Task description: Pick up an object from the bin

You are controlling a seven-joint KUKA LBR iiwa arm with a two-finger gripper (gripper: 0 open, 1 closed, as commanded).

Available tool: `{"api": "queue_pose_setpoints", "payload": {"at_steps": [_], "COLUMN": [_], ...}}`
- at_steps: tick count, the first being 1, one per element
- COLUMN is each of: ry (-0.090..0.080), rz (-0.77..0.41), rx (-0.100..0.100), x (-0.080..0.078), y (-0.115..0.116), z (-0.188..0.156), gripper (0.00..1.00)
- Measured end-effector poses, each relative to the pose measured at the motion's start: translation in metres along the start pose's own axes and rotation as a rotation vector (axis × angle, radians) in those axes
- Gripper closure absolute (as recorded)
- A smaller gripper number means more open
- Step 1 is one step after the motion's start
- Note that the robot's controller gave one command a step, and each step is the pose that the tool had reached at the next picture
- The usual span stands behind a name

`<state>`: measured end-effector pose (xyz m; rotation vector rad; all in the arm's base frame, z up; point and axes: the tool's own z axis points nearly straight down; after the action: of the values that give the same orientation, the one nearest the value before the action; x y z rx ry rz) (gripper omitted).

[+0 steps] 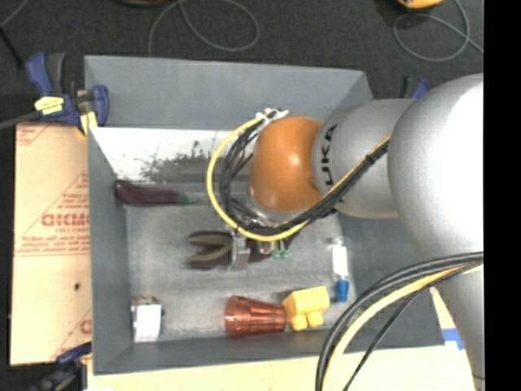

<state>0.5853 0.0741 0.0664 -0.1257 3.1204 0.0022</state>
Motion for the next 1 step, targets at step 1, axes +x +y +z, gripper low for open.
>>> {"api": "queue_pose_setpoints", "payload": {"at_steps": [1], "ry": [0.0], "rz": [0.001], "rx": [0.0], "x": [0.0001], "y": [0.0001], "z": [0.0], "gripper": [1.0]}}
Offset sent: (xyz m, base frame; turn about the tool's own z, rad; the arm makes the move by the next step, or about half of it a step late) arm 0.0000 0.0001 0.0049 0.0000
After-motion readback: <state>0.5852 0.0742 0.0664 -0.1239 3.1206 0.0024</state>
